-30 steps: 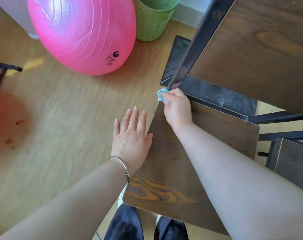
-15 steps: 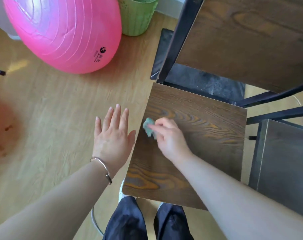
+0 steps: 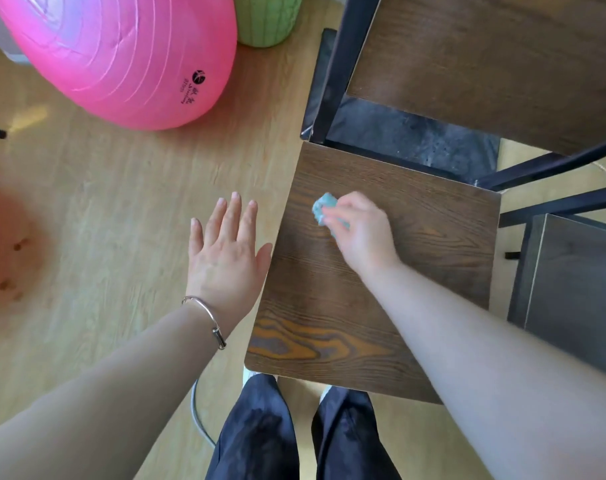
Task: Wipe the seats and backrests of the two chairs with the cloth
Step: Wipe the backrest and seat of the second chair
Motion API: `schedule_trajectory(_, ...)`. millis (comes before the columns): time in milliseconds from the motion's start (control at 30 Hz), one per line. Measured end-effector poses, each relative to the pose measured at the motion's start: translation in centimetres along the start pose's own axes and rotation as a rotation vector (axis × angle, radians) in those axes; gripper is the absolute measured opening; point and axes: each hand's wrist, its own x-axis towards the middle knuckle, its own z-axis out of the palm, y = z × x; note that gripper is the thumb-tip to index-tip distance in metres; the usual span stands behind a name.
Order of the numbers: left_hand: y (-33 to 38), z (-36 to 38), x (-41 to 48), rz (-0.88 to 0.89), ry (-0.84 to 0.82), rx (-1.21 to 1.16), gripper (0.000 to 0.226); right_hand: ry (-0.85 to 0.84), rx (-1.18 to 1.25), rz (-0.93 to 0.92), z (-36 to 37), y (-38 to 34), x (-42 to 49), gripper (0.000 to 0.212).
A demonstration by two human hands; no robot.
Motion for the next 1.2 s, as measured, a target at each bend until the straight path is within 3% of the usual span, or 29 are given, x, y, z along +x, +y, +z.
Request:
schedule_trajectory(133,0.2,-0.1,0.1,0.008,0.009,0.004,0.064,-0.035,0.043,-0.1,1.4,-1.1,-5.9,0.014)
schedule_trajectory(267,0.5,0.1,0.2,0.026,0.012,0.025,0.063,-0.091,0.115,-0.059,1.4,-1.5,-7.2,0.011)
schedule_trajectory(367,1.2,0.3,0.6,0.021,-0.001,0.031,0.064,0.052,0.192,0.165,-2.3,0.9,-3.7,0.013)
schedule_trajectory(467,2.3,0.6,1.3,0.029,0.001,0.036,0.064,0.243,0.036,0.424,-7.9,7.0,1.7,0.021)
schedule_trajectory(600,4.0,0.8,2.2,0.028,0.019,0.016,0.063,0.26,-0.03,0.558,-10.0,10.9,4.2,0.029)
schedule_trajectory(800,6.4,0.8,2.5,0.034,0.026,-0.013,0.063,0.255,0.129,0.422,-7.3,9.6,1.5,0.02)
schedule_trajectory(1067,7.9,0.9,2.3,0.037,0.036,-0.007,0.063,0.03,0.114,0.056,-1.8,4.4,-10.3,0.016)
schedule_trajectory(1200,8.8,1.2,2.1,0.032,0.061,0.003,0.062,-0.042,0.148,0.013,-1.7,3.6,-13.1,0.01)
